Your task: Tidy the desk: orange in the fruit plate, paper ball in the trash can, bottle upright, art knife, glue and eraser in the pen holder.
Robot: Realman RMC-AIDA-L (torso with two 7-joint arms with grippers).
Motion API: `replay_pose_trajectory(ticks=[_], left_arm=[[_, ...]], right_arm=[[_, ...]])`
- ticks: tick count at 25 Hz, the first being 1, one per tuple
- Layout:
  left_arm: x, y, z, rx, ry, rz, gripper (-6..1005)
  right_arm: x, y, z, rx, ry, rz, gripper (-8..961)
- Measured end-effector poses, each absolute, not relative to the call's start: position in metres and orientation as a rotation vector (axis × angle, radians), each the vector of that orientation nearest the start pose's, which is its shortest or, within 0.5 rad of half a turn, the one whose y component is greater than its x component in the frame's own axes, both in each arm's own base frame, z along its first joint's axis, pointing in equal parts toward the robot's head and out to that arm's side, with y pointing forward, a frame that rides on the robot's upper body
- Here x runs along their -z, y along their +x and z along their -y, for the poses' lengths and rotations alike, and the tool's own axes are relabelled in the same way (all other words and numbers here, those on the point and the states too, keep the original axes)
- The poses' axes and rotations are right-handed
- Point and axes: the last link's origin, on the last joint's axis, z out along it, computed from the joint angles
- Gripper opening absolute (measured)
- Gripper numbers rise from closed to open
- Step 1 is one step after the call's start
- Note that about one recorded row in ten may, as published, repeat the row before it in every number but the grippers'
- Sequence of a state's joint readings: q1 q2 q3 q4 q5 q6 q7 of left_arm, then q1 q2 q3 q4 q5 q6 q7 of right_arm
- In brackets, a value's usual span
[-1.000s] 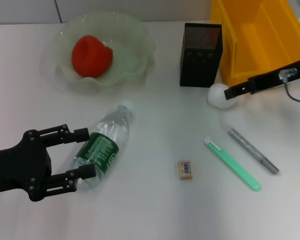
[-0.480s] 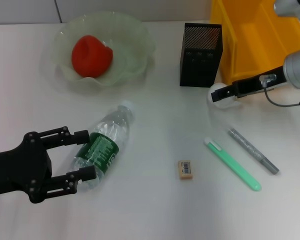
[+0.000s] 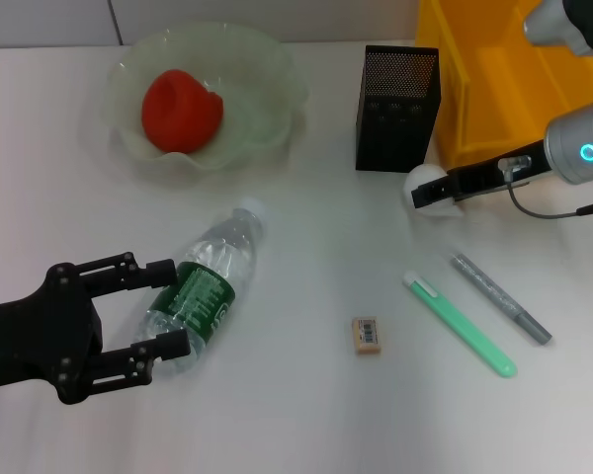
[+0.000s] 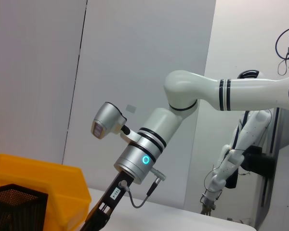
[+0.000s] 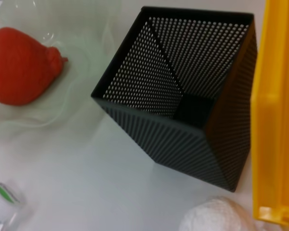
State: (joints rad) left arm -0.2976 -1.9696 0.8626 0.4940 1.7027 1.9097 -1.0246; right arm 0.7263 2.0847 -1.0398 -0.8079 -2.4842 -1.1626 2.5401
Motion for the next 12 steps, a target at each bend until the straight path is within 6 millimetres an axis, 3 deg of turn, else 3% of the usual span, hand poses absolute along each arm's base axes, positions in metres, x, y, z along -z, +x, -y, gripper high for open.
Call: replay_pose_trajectory(ticks=[3,12], left_arm=[[-0.0246,-0.2962,-0.2309,1.094,-2.764,0.361,660],[-0.0221,-0.295,-0.2304,1.1,-2.765,0.364,659]], right_arm=[[0.0219,0.2364,-0.4034,0.043,-2.32,-1.408,687],[0.0216,0.2343,-0.4022,0.009,-2.34,-1.406,491]])
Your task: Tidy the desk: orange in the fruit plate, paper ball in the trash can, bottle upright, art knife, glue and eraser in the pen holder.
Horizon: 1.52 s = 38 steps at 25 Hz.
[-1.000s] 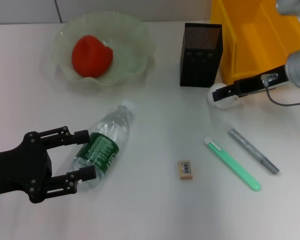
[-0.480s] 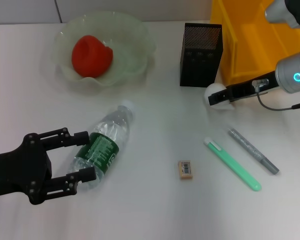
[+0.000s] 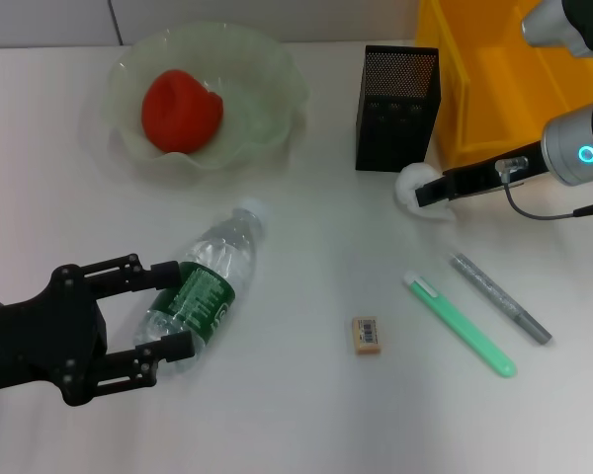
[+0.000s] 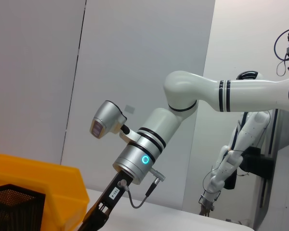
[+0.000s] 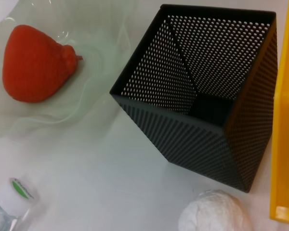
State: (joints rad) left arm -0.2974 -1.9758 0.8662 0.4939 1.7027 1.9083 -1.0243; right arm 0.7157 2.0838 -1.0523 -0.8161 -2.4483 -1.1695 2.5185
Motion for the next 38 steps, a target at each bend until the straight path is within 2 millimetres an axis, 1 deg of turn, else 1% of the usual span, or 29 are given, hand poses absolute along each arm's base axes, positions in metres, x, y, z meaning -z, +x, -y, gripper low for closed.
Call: replay_pose_trajectory(ticks=[2,4,9,10,12,13,14,15,16,17,18,19,20,21,22,23,24,26,27,28,29,31,32,33,34,35,36,38], left_arm=[[-0.022,-0.295,-0.23,1.1,-2.765,0.364,658],[-0.022,-0.295,-0.23,1.1,-2.764,0.365,658],[-0.022,-0.295,-0.23,1.102,-2.762,0.367,657],[-0.022,-0.295,-0.23,1.103,-2.761,0.367,657],[-0.021,-0.295,-0.229,1.104,-2.76,0.368,656],[-0.021,-0.295,-0.229,1.104,-2.76,0.368,656],[-0.021,-0.295,-0.229,1.104,-2.759,0.369,656],[-0.021,-0.296,-0.229,1.104,-2.759,0.369,656],[-0.021,-0.296,-0.229,1.104,-2.759,0.37,655],[-0.021,-0.296,-0.229,1.104,-2.759,0.37,655],[-0.021,-0.296,-0.229,1.104,-2.759,0.37,655],[-0.021,-0.296,-0.229,1.104,-2.759,0.37,655],[-0.021,-0.296,-0.229,1.104,-2.76,0.37,655],[-0.021,-0.295,-0.229,1.104,-2.76,0.369,654],[-0.021,-0.295,-0.229,1.104,-2.762,0.367,654],[-0.021,-0.295,-0.229,1.105,-2.762,0.366,654],[-0.021,-0.295,-0.229,1.105,-2.762,0.366,654],[-0.021,-0.295,-0.229,1.106,-2.762,0.366,653],[-0.021,-0.295,-0.229,1.109,-2.76,0.367,653],[-0.021,-0.295,-0.229,1.107,-2.759,0.368,653],[-0.021,-0.295,-0.229,1.107,-2.759,0.368,653],[-0.021,-0.295,-0.229,1.107,-2.759,0.368,652],[-0.02,-0.295,-0.229,1.106,-2.759,0.369,652],[-0.02,-0.294,-0.23,1.108,-2.759,0.371,652],[-0.02,-0.294,-0.23,1.108,-2.759,0.371,652],[-0.02,-0.294,-0.231,1.11,-2.76,0.375,652],[-0.02,-0.294,-0.231,1.11,-2.76,0.375,652],[-0.02,-0.293,-0.231,1.111,-2.761,0.379,651]], right_arm=[[0.022,0.235,-0.402,0.011,-2.342,-1.403,448],[0.021,0.235,-0.402,0.013,-2.345,-1.401,313],[0.017,0.23,-0.398,0.015,-2.38,-1.384,304],[0.011,0.226,-0.395,-0.001,-2.402,-1.377,302],[0.009,0.223,-0.394,-0.013,-2.413,-1.373,301],[0.0,0.216,-0.388,-0.052,-2.447,-1.365,301],[0.0,0.216,-0.388,-0.052,-2.447,-1.365,301],[-0.012,0.206,-0.385,-0.107,-2.472,-1.332,300],[-0.012,0.206,-0.385,-0.107,-2.472,-1.332,300],[-0.02,0.199,-0.384,-0.137,-2.484,-1.306,300],[-0.042,0.188,-0.383,-0.199,-2.484,-1.251,299],[-0.042,0.188,-0.383,-0.199,-2.484,-1.251,299],[-0.07,0.182,-0.385,-0.275,-2.436,-1.209,299],[-0.07,0.182,-0.385,-0.275,-2.436,-1.209,298],[-0.085,0.18,-0.387,-0.314,-2.403,-1.192,298],[-0.112,0.182,-0.393,-0.377,-2.318,-1.16,298],[-0.112,0.182,-0.393,-0.377,-2.318,-1.16,297],[-0.133,0.188,-0.4,-0.412,-2.22,-1.141,297],[-0.141,0.195,-0.406,-0.422,-2.156,-1.133,296],[-0.147,0.205,-0.415,-0.421,-2.076,-1.13,296],[-0.147,0.205,-0.415,-0.421,-2.076,-1.13,296],[-0.144,0.216,-0.422,-0.409,-2.027,-1.132,295],[-0.141,0.22,-0.424,-0.403,-2.023,-1.134,309],[-0.131,0.225,-0.427,-0.39,-2.032,-1.133,324],[-0.131,0.225,-0.427,-0.39,-2.032,-1.133,338],[-0.123,0.226,-0.429,-0.385,-2.044,-1.132,353],[-0.123,0.226,-0.429,-0.385,-2.044,-1.132,367],[-0.116,0.227,-0.43,-0.379,-2.058,-1.133,396]])
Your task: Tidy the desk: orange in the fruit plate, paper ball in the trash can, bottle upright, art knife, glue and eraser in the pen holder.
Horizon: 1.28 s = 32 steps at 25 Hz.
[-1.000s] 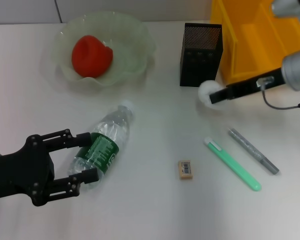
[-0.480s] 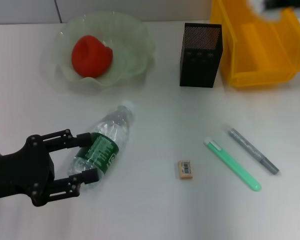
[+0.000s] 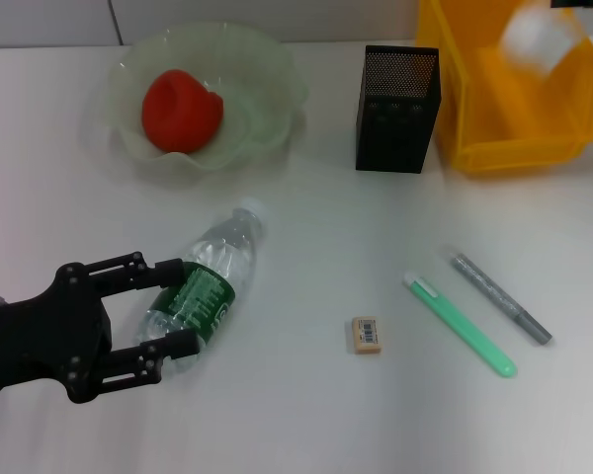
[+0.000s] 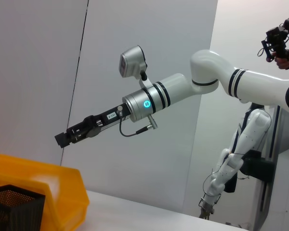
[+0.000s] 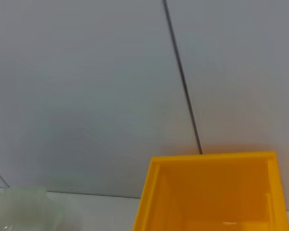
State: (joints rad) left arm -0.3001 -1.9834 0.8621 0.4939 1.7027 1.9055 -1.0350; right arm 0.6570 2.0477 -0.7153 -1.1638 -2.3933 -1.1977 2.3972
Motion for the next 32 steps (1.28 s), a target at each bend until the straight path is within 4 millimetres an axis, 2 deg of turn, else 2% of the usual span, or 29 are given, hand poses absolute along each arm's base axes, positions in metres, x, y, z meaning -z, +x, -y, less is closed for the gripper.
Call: replay_pose_trajectory(ticks=[2,6,9,10,11,12,14,15,16,17,18,19,20,21,22,23,24,25,26,27,29,30,31,32], left_arm=[[-0.02,-0.293,-0.231,1.111,-2.761,0.379,651],[-0.02,-0.293,-0.232,1.11,-2.76,0.382,650],[-0.022,-0.294,-0.234,1.116,-2.743,0.416,649],[-0.028,-0.294,-0.239,1.119,-2.716,0.474,649],[-0.033,-0.294,-0.244,1.117,-2.697,0.516,649],[-0.04,-0.293,-0.252,1.104,-2.68,0.575,649],[-0.043,-0.292,-0.256,1.086,-2.677,0.606,648],[-0.052,-0.288,-0.27,1.02,-2.672,0.692,648],[-0.054,-0.285,-0.276,0.992,-2.673,0.72,648],[-0.057,-0.281,-0.281,0.959,-2.676,0.759,648],[-0.058,-0.276,-0.286,0.938,-2.678,0.798,648],[-0.06,-0.27,-0.291,0.92,-2.679,0.832,647],[-0.062,-0.263,-0.295,0.898,-2.678,0.87,647],[-0.065,-0.252,-0.302,0.864,-2.672,0.923,647],[-0.065,-0.248,-0.305,0.83,-2.669,0.96,647],[-0.066,-0.234,-0.315,0.721,-2.67,1.043,647],[-0.066,-0.234,-0.315,0.721,-2.67,1.043,646],[-0.064,-0.227,-0.319,0.66,-2.675,1.084,646],[-0.06,-0.217,-0.325,0.577,-2.685,1.119,646],[-0.056,-0.209,-0.329,0.513,-2.692,1.133,646],[-0.042,-0.194,-0.338,0.341,-2.692,1.152,645],[-0.028,-0.183,-0.347,0.168,-2.67,1.167,645],[-0.021,-0.178,-0.351,0.088,-2.653,1.168,645],[-0.021,-0.178,-0.351,0.088,-2.653,1.168,645]], right_arm=[[-0.115,0.227,-0.43,-0.381,-2.061,-1.132,425],[-0.115,0.225,-0.425,-0.446,-2.095,-1.13,587],[-0.118,0.221,-0.412,-0.564,-2.177,-1.099,691],[-0.121,0.218,-0.396,-0.675,-2.289,-1.038,724],[-0.121,0.218,-0.396,-0.675,-2.289,-1.038,756],[-0.12,0.217,-0.386,-0.728,-2.351,-0.995,788],[-0.117,0.219,-0.362,-0.83,-2.486,-0.861,788],[-0.111,0.226,-0.34,-0.888,-2.579,-0.738,788],[-0.111,0.226,-0.34,-0.888,-2.579,-0.738,788],[-0.098,0.24,-0.32,-0.911,-2.644,-0.667,788],[-0.098,0.24,-0.32,-0.911,-2.644,-0.667,788],[-0.091,0.247,-0.311,-0.921,-2.66,-0.653,788],[-0.075,0.262,-0.298,-0.93,-2.678,-0.651,788],[-0.075,0.262,-0.298,-0.93,-2.678,-0.651,788],[-0.067,0.269,-0.292,-0.931,-2.686,-0.648,788],[-0.05,0.278,-0.282,-0.929,-2.708,-0.646,788],[-0.05,0.278,-0.282,-0.929,-2.708,-0.646,788],[-0.033,0.285,-0.276,-0.926,-2.728,-0.652,788],[-0.033,0.285,-0.276,-0.926,-2.728,-0.652,788],[-0.02,0.289,-0.272,-0.916,-2.731,-0.667,788],[-0.015,0.291,-0.272,-0.906,-2.726,-0.675,788],[-0.008,0.294,-0.272,-0.883,-2.715,-0.686,788],[-0.006,0.294,-0.272,-0.876,-2.712,-0.689,788],[-0.004,0.295,-0.271,-0.867,-2.711,-0.69,789]])
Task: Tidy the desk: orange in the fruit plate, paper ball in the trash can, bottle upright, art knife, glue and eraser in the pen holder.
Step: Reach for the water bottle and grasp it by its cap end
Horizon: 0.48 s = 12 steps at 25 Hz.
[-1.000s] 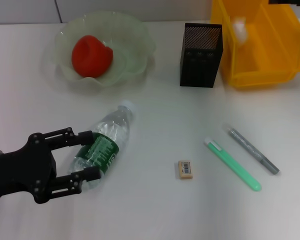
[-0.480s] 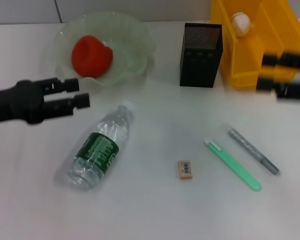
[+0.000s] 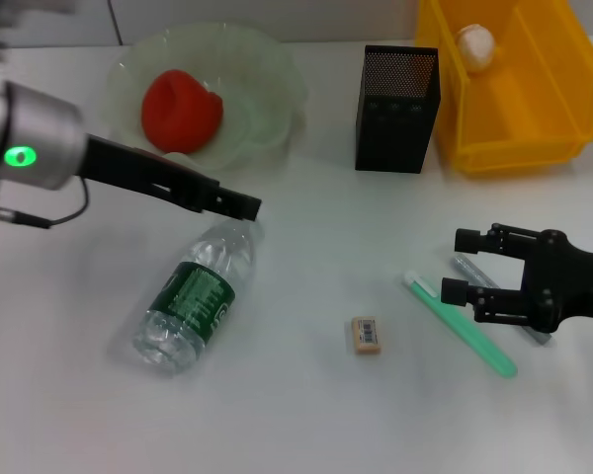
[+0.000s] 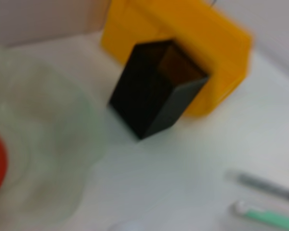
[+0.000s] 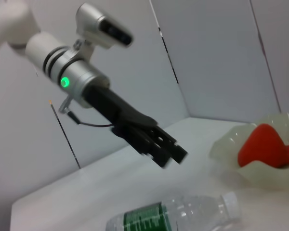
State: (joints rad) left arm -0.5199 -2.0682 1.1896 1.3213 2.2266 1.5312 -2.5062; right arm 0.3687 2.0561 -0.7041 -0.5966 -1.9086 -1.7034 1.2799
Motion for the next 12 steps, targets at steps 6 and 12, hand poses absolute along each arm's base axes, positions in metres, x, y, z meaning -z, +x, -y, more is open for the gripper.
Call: replay_pose_trajectory(ticks=[6,12], left_arm=[[0.014,-0.163,-0.366,-0.154,-2.58,1.134,644],[0.041,-0.165,-0.375,-0.286,-2.511,1.108,643]], right_arm=[[0.0,0.297,-0.268,-0.86,-2.714,-0.689,789],[0.003,0.296,-0.267,-0.87,-2.726,-0.678,789]])
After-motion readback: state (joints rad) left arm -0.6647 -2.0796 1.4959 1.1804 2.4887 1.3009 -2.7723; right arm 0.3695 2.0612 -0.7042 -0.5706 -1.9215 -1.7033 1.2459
